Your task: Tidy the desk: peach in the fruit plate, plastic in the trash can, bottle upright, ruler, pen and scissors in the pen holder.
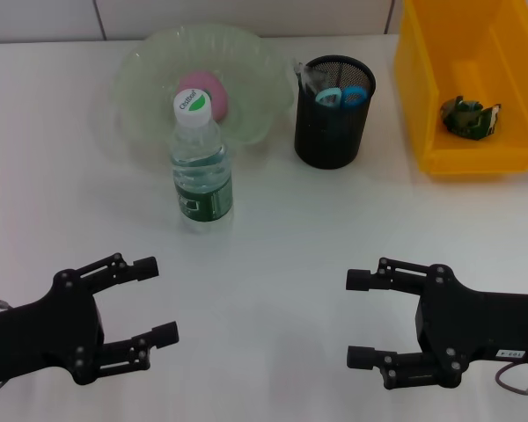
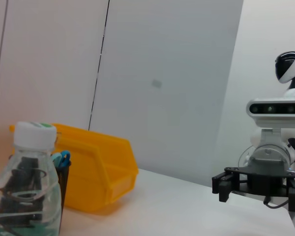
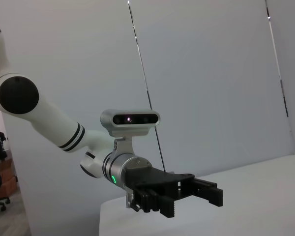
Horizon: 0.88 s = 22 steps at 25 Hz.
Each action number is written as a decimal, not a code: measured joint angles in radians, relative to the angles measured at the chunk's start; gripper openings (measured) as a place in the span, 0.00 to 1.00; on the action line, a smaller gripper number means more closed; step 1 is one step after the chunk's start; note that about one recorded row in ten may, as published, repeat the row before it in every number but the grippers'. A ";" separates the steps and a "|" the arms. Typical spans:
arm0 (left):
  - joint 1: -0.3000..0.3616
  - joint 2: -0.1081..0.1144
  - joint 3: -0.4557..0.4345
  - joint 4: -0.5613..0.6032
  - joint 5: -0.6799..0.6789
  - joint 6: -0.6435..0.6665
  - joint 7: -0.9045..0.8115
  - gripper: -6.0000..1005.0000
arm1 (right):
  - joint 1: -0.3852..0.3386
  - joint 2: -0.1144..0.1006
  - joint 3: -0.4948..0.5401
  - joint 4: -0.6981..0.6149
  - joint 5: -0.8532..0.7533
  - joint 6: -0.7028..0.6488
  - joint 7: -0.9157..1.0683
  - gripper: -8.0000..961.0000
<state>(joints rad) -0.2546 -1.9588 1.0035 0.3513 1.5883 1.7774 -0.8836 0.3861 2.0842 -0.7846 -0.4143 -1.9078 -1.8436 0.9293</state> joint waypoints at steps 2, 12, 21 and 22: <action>0.000 0.000 0.000 0.000 0.000 0.000 0.000 0.83 | 0.000 0.001 0.001 0.000 0.000 0.000 0.000 0.86; 0.000 -0.001 -0.017 0.000 0.000 0.019 0.000 0.83 | 0.008 0.001 0.001 0.014 0.012 0.000 -0.001 0.86; 0.000 0.000 -0.029 0.000 0.001 0.028 0.000 0.83 | 0.016 0.001 0.001 0.019 0.012 0.000 -0.001 0.86; 0.000 0.000 -0.029 0.000 0.001 0.028 0.000 0.83 | 0.016 0.001 0.001 0.019 0.012 0.000 -0.001 0.86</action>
<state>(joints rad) -0.2546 -1.9589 0.9746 0.3513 1.5889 1.8056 -0.8836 0.4022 2.0847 -0.7838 -0.3957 -1.8955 -1.8437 0.9280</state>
